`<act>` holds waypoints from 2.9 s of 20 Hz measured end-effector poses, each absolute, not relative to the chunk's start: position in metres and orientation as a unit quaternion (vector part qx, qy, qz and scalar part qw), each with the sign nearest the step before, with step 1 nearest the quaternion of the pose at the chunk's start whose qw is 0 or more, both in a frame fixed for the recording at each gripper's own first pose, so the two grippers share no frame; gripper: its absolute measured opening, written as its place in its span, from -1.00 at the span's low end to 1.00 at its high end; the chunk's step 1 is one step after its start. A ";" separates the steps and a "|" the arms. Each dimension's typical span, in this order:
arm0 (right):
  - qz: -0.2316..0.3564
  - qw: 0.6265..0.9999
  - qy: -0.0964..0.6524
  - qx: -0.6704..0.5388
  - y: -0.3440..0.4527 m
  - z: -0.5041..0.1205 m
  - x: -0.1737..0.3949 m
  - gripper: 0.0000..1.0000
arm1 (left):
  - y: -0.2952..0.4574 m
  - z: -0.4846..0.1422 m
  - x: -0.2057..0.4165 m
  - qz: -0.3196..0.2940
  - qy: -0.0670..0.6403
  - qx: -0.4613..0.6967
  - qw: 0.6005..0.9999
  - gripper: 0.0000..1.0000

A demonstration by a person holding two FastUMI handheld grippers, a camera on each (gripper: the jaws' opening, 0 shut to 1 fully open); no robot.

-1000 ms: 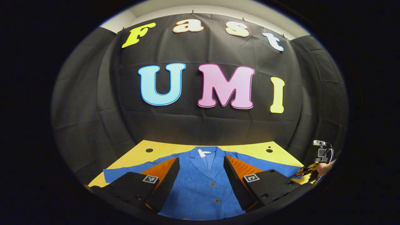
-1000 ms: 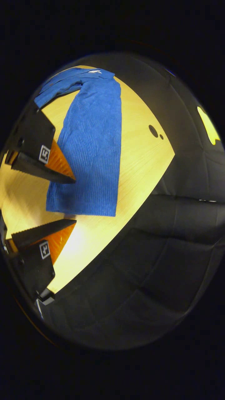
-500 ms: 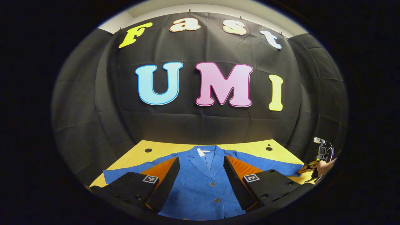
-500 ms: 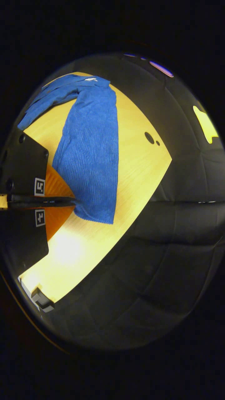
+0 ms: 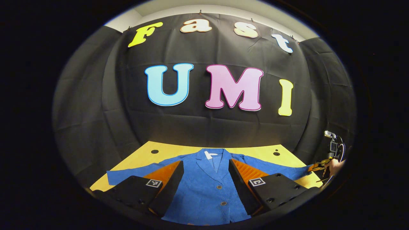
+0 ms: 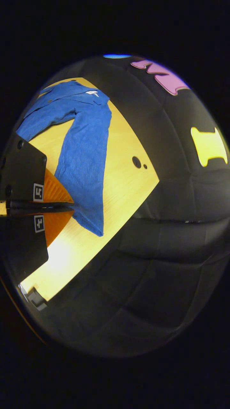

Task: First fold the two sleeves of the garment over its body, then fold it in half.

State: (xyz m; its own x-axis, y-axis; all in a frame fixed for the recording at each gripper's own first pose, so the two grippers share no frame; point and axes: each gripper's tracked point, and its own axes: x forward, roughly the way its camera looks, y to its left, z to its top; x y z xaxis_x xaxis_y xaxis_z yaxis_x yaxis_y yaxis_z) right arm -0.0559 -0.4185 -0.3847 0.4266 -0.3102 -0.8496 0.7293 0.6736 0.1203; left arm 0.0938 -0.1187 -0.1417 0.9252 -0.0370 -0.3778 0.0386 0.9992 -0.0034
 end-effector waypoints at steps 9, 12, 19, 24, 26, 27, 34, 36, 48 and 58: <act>-0.176 0.898 0.360 0.183 -0.327 -0.269 0.072 -0.98 | -0.083 -0.135 0.077 0.029 0.185 -0.002 0.982 0.63; -0.119 0.914 0.344 0.178 -0.280 -0.245 0.118 -0.98 | -0.069 -0.131 0.071 0.049 0.180 -0.007 0.982 0.63; -0.005 0.928 0.324 0.183 -0.141 -0.215 0.206 -0.98 | -0.033 -0.132 0.061 0.100 0.185 -0.018 0.978 0.63; 0.067 0.914 0.350 0.195 -0.026 -0.244 0.226 -0.99 | -0.004 -0.143 0.051 0.135 0.201 -0.013 0.970 0.62; 0.083 0.903 0.368 0.205 0.014 -0.267 0.230 -0.99 | 0.008 -0.147 0.047 0.151 0.207 -0.018 0.967 0.63; 0.090 0.897 0.378 0.212 0.034 -0.279 0.230 -0.99 | 0.015 -0.151 0.046 0.159 0.210 -0.020 0.965 0.63; 0.083 0.874 0.397 0.268 0.113 -0.350 0.259 -0.99 | 0.041 -0.195 0.040 0.175 0.229 -0.040 0.957 0.63; 0.084 0.864 0.393 0.302 0.124 -0.356 0.268 -0.99 | 0.049 -0.211 0.046 0.179 0.231 -0.066 0.954 0.63; 0.096 0.946 0.250 0.183 0.080 -0.320 0.253 0.95 | 0.147 -0.292 0.079 0.273 0.251 -0.091 0.924 0.68; 0.110 0.986 0.113 0.046 0.028 -0.246 0.200 0.95 | 0.269 -0.369 0.087 0.327 0.317 -0.113 0.883 0.68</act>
